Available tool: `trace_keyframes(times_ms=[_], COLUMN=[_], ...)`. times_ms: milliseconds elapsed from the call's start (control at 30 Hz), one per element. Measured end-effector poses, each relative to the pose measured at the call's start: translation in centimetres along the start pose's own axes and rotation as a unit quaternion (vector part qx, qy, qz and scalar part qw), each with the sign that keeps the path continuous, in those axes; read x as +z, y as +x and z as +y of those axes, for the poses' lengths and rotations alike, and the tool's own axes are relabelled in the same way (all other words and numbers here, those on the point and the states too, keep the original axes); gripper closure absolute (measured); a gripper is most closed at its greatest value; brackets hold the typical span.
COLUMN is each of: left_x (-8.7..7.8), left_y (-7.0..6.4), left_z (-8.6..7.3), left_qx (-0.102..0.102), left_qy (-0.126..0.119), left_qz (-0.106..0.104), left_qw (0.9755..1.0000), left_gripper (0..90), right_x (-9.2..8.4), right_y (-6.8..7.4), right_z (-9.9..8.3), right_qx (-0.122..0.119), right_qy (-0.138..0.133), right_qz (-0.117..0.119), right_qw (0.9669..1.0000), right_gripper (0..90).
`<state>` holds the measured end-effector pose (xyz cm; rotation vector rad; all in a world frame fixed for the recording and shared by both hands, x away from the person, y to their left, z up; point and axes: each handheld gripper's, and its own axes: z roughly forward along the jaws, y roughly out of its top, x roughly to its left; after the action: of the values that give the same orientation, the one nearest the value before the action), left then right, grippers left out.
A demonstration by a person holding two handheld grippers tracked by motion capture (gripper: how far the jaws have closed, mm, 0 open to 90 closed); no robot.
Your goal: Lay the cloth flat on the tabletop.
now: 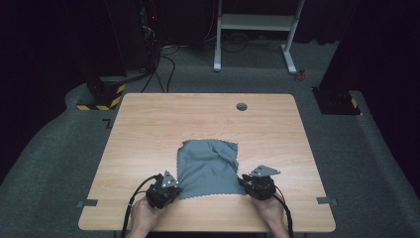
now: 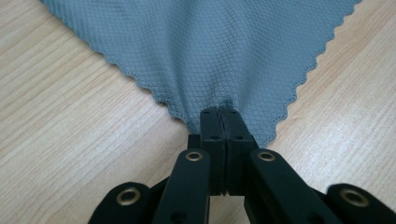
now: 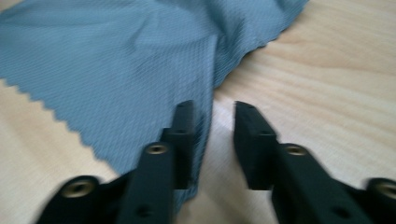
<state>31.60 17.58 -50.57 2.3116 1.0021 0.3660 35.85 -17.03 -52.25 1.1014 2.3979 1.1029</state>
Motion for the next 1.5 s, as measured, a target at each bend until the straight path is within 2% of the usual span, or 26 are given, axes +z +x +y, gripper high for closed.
trace_keyframes(times_ms=[67, 133, 200, 333, 367, 467, 533, 600, 667, 933, 1000, 1067, 1100, 1133, 1233, 1267, 1433, 1500], left_x=[-0.1, -0.3, -0.7, -1.0, -1.0, -0.4, -0.1, 0.3, 0.7, 2.5, 2.6, 2.5, 2.5, 2.5, 2.4, 2.3, 2.7, 3.0], left_y=[0.0, -0.1, 0.1, 0.7, 0.9, 1.1, 1.3, 1.5, 1.7, 2.6, 2.6, 2.7, 2.7, 2.8, 3.3, 3.5, 5.4, 6.4], left_z=[-0.1, -0.2, -0.3, -0.5, -0.4, 0.6, 1.3, 1.7, 1.9, 1.8, 1.7, 1.7, 1.7, 1.7, 2.0, 2.2, 4.1, 4.9], left_qx=[0.004, 0.014, 0.010, -0.011, -0.019, -0.025, -0.032, -0.035, -0.041, -0.045, -0.047, -0.046, -0.046, -0.046, -0.058, -0.068, -0.078, -0.094], left_qy=[0.002, 0.007, 0.001, -0.027, -0.036, -0.051, -0.061, -0.060, -0.064, -0.049, -0.052, -0.050, -0.050, -0.051, -0.065, -0.072, -0.072, -0.071], left_qz=[0.010, 0.021, 0.014, 0.017, 0.022, 0.060, 0.064, 0.065, 0.065, 0.073, 0.069, 0.066, 0.065, 0.063, 0.049, 0.041, 0.052, 0.054], left_qw=[0.9999, 0.9997, 0.9999, 0.9994, 0.9989, 0.9966, 0.9956, 0.9955, 0.9950, 0.9951, 0.9951, 0.9955, 0.9956, 0.9957, 0.9950, 0.9942, 0.9930, 0.9916], left_gripper=[88.7, 88.8, 88.5, 78.5, 75.1, 66.6, 63.3, 61.5, 59.8, 58.8, 59.4, 59.5, 59.5, 59.4, 59.4, 59.4, 58.3, 57.2], right_x=[-0.3, -0.6, -0.7, 0.1, 0.4, 1.7, 2.5, 3.0, 3.2, 2.5, 2.8, 3.5, 3.6, 3.5, 2.7, 2.5, 3.6, 4.3], right_y=[0.0, -0.3, -0.6, -0.4, -0.3, -0.5, -0.9, -1.1, -1.3, -1.9, -2.0, -2.1, -2.2, -2.2, -2.6, -2.8, -3.8, -4.2], right_z=[-0.1, 0.3, 1.0, 2.7, 3.1, 4.0, 4.3, 4.3, 4.2, 5.7, 5.9, 5.9, 5.8, 5.7, 6.3, 6.6, 7.8, 7.9], right_qx=[0.002, 0.014, 0.023, 0.008, 0.004, 0.003, 0.012, 0.016, 0.008, -0.012, -0.019, -0.027, -0.031, -0.029, -0.011, -0.006, 0.016, 0.030], right_qy=[0.002, -0.008, -0.019, -0.021, -0.017, -0.001, 0.012, 0.023, 0.031, 0.034, 0.051, 0.080, 0.085, 0.083, 0.052, 0.044, 0.025, 0.024], right_qz=[0.010, 0.008, 0.009, -0.003, -0.004, -0.020, -0.025, -0.025, -0.024, -0.054, -0.061, -0.060, -0.057, -0.053, -0.050, -0.048, -0.054, -0.051], right_qw=[0.9999, 0.9998, 0.9995, 0.9997, 0.9998, 0.9998, 0.9996, 0.9993, 0.9992, 0.9979, 0.9966, 0.9947, 0.9942, 0.9947, 0.9973, 0.9979, 0.9981, 0.9980], right_gripper=[86.7, 88.1, 85.7, 76.8, 75.3, 71.3, 72.9, 80.8, 88.6, 89.1, 89.0, 88.4, 87.2, 84.4, 80.3, 80.2, 77.7, 74.5])
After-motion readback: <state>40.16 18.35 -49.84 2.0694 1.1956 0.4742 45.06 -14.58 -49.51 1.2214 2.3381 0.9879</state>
